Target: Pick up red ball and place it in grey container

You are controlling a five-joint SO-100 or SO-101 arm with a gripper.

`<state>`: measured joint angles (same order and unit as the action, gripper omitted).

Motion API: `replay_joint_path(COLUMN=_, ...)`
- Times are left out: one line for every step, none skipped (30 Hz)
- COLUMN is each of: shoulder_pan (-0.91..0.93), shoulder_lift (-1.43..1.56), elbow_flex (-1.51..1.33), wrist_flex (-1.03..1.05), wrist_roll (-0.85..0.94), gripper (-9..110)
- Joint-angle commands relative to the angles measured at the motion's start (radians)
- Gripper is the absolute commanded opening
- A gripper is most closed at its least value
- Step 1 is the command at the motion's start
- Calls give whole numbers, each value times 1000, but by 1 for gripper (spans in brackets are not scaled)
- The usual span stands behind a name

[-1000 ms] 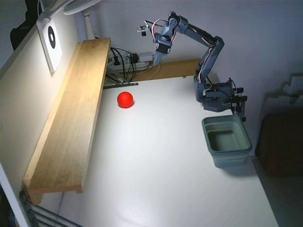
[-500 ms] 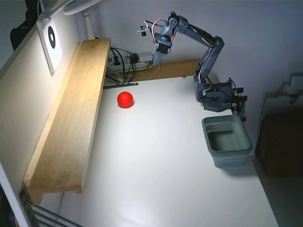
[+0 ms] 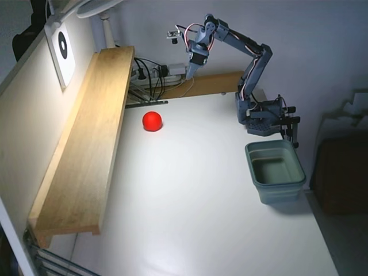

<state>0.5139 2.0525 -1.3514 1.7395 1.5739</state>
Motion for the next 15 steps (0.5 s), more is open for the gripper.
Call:
replay_joint_path(shoulder_pan=10, shoulder_lift=29, elbow_flex=29, wrist_flex=6, wrist_roll=-3, gripper=-3)
replay_joint_path(shoulder_pan=10, shoulder_lift=29, elbow_flex=29, wrist_flex=6, wrist_roll=-3, gripper=-3)
replay_joint_path(shoulder_pan=10, shoulder_lift=29, elbow_flex=29, wrist_flex=6, wrist_roll=-3, gripper=-3)
replay_joint_path(shoulder_pan=10, shoulder_lift=29, elbow_flex=29, wrist_flex=6, wrist_roll=-3, gripper=-3)
replay_joint_path(shoulder_pan=10, shoulder_lift=29, elbow_flex=29, wrist_flex=6, wrist_roll=-3, gripper=-3)
replay_joint_path(shoulder_pan=10, shoulder_lift=29, elbow_flex=29, wrist_flex=6, wrist_roll=-3, gripper=-3)
replay_joint_path(shoulder_pan=10, shoulder_lift=29, elbow_flex=29, wrist_flex=6, wrist_roll=-3, gripper=-3)
replay_joint_path(shoulder_pan=10, shoulder_lift=29, elbow_flex=29, wrist_flex=6, wrist_roll=-3, gripper=-3)
replay_joint_path(shoulder_pan=10, shoulder_lift=29, elbow_flex=29, wrist_flex=6, wrist_roll=-3, gripper=38)
replay_joint_path(shoulder_pan=10, shoulder_lift=29, elbow_flex=29, wrist_flex=6, wrist_roll=-3, gripper=38)
replay_joint_path(shoulder_pan=10, shoulder_lift=29, elbow_flex=29, wrist_flex=6, wrist_roll=-3, gripper=38)
replay_joint_path(shoulder_pan=10, shoulder_lift=29, elbow_flex=29, wrist_flex=6, wrist_roll=-3, gripper=38)
replay_joint_path(shoulder_pan=10, shoulder_lift=29, elbow_flex=29, wrist_flex=6, wrist_roll=-3, gripper=38)
replay_joint_path(shoulder_pan=10, shoulder_lift=29, elbow_flex=29, wrist_flex=6, wrist_roll=-3, gripper=38)
replay_joint_path(shoulder_pan=10, shoulder_lift=29, elbow_flex=29, wrist_flex=6, wrist_roll=-3, gripper=38)
